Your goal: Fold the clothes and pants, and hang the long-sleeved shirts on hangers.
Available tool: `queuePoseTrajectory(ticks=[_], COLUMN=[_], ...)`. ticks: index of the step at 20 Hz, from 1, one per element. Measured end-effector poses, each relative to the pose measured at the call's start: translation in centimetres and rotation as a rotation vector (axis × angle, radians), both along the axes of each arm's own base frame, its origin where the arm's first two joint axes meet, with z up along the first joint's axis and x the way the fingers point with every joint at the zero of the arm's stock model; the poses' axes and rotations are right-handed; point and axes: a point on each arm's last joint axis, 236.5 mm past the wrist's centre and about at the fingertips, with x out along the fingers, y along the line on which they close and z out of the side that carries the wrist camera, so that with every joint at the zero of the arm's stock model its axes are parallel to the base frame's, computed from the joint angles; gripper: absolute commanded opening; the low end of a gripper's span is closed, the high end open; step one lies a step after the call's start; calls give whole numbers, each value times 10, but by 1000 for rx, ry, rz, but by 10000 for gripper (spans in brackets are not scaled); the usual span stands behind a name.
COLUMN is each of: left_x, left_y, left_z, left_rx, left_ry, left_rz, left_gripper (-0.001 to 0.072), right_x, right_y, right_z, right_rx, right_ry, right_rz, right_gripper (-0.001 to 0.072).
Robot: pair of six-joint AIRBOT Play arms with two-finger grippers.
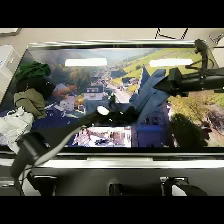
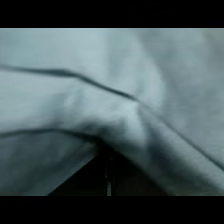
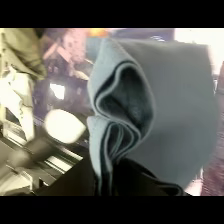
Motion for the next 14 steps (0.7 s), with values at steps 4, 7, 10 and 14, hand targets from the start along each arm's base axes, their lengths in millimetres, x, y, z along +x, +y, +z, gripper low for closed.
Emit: queuePoseTrajectory(ticks=[4, 7, 10, 14], left_x=[12, 54, 103, 149], left_y=[-26, 12, 101, 284], left_z=[10, 24, 56, 130], left_rx=[-65, -31, 92, 384], left_ry=[-5, -98, -217, -374], left_rz=[76, 61, 14, 83], left_gripper=[14, 14, 15, 17], right_x=[12, 31, 47, 61], right_y=[17, 46, 94, 166], right_z=[-4, -23, -50, -117], right_rx=[-1, 31, 90, 135], right_ry=[-16, 3, 36, 135], right_rz=[-16, 8, 57, 89], right_gripper=[38, 38, 38, 39])
